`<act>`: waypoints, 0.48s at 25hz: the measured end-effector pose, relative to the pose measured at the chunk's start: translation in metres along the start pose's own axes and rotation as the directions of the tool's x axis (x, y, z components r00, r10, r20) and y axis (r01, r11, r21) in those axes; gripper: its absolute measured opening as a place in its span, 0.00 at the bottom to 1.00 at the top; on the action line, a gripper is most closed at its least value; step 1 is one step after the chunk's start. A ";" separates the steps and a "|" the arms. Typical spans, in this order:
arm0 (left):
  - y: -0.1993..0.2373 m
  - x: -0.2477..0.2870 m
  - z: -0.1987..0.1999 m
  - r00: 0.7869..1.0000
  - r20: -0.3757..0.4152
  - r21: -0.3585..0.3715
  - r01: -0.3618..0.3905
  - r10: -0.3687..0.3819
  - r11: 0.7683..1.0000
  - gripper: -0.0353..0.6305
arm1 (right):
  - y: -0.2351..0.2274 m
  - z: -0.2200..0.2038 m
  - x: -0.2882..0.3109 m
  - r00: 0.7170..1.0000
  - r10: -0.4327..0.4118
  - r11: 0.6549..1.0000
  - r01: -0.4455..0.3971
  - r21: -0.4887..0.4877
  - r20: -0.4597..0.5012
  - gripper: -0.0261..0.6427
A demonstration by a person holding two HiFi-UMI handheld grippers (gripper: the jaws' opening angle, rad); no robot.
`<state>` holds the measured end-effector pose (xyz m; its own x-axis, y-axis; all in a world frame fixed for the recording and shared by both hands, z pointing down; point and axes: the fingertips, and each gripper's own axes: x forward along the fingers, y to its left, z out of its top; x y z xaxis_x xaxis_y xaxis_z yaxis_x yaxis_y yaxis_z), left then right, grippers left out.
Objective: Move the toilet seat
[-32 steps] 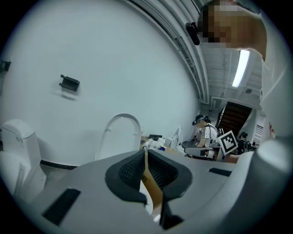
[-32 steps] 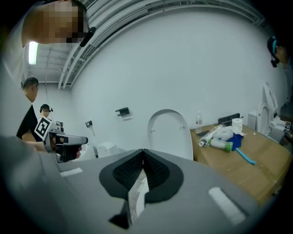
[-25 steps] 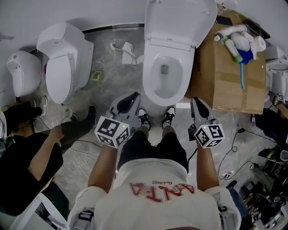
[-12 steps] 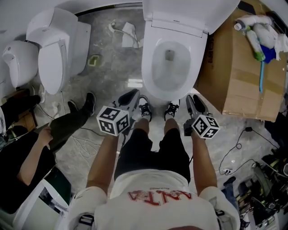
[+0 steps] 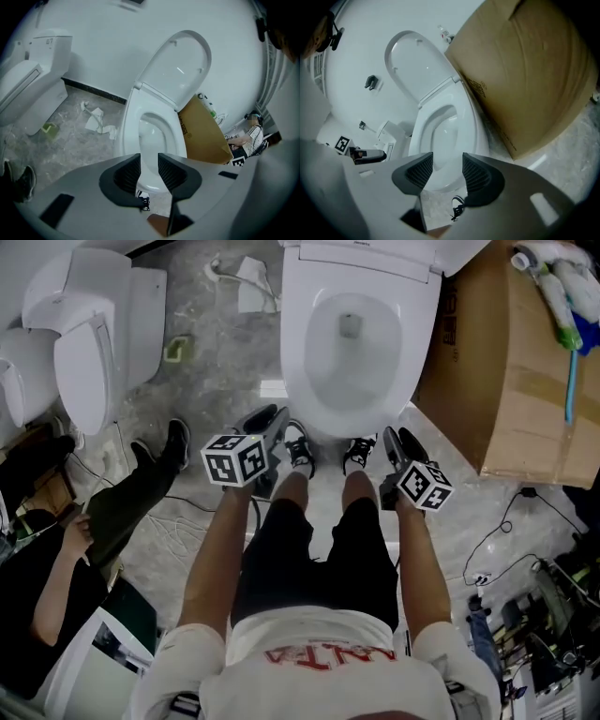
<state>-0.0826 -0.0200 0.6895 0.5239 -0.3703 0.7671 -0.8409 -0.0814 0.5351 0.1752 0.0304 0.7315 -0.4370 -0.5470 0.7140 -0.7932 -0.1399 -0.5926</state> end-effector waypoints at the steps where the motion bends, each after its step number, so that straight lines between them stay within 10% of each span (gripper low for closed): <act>1: 0.005 0.006 -0.005 1.000 -0.009 -0.021 0.005 -0.005 1.000 0.21 | -0.003 -0.005 0.005 1.000 0.003 1.000 -0.003 0.011 -0.009 0.32; 12: 0.032 0.067 -0.059 0.996 -0.066 -0.185 0.054 -0.067 0.981 0.30 | -0.032 -0.032 0.042 0.998 0.048 0.972 -0.039 0.231 -0.034 0.37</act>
<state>-0.0665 0.0072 0.7786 0.5873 -0.3022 0.7509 -0.7716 0.0713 0.6322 0.1685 0.0377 0.7924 -0.4884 -0.5247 0.6973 -0.6567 -0.3053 -0.6897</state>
